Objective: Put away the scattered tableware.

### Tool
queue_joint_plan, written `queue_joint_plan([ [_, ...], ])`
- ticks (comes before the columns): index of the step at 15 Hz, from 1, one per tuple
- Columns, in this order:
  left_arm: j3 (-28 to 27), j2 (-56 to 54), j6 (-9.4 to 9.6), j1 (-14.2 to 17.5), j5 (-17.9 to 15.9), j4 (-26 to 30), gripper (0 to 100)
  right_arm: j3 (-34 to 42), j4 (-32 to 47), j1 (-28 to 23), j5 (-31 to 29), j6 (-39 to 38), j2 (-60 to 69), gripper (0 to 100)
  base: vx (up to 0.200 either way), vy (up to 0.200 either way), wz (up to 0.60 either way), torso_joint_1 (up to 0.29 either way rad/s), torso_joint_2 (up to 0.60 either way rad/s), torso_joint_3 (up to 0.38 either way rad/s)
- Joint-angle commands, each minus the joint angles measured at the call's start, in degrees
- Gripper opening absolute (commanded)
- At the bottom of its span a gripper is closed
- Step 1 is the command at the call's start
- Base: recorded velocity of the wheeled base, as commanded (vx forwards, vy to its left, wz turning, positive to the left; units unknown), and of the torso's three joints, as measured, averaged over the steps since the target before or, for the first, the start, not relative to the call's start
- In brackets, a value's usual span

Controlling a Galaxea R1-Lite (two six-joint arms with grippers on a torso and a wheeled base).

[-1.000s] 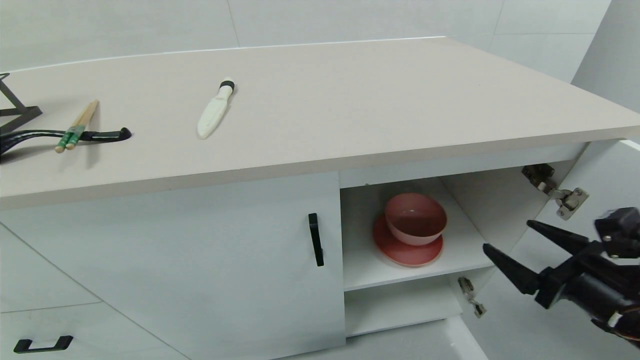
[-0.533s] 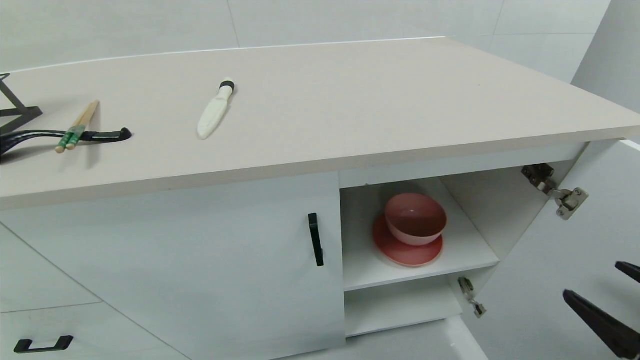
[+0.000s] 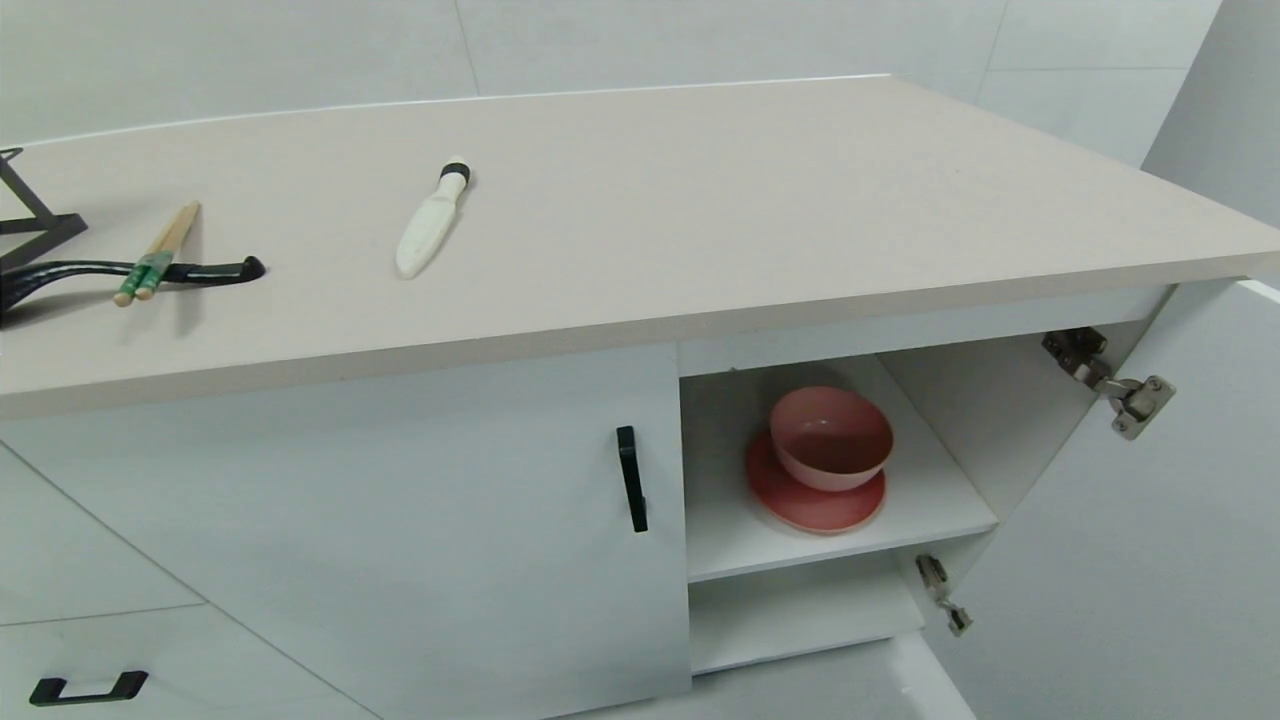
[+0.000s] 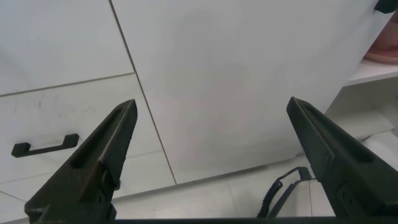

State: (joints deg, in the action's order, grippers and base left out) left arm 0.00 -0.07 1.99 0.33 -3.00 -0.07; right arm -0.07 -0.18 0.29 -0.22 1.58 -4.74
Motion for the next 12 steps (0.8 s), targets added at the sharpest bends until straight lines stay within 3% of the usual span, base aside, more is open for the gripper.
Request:
queue_joint_plan([
  [1,0.0,0.07,0.12,0.02,0.01,-0.01,100,0.07,0.45,-0.56,-0.13,0.0,4.65,100,0.0,0.0,0.0,0.0,0.0,0.0],
  [7,0.0,0.07,-0.05,0.02,0.01,-0.01,100,0.07,0.45,-0.56,-0.22,-0.18,4.65,100,-0.2,0.0,0.0,0.006,0.0,0.002],
  [12,-0.09,0.07,-0.23,0.02,2.47,0.07,100,0.07,0.45,-0.56,-0.13,-0.18,4.65,100,-0.2,0.0,0.0,0.0,0.0,0.001],
])
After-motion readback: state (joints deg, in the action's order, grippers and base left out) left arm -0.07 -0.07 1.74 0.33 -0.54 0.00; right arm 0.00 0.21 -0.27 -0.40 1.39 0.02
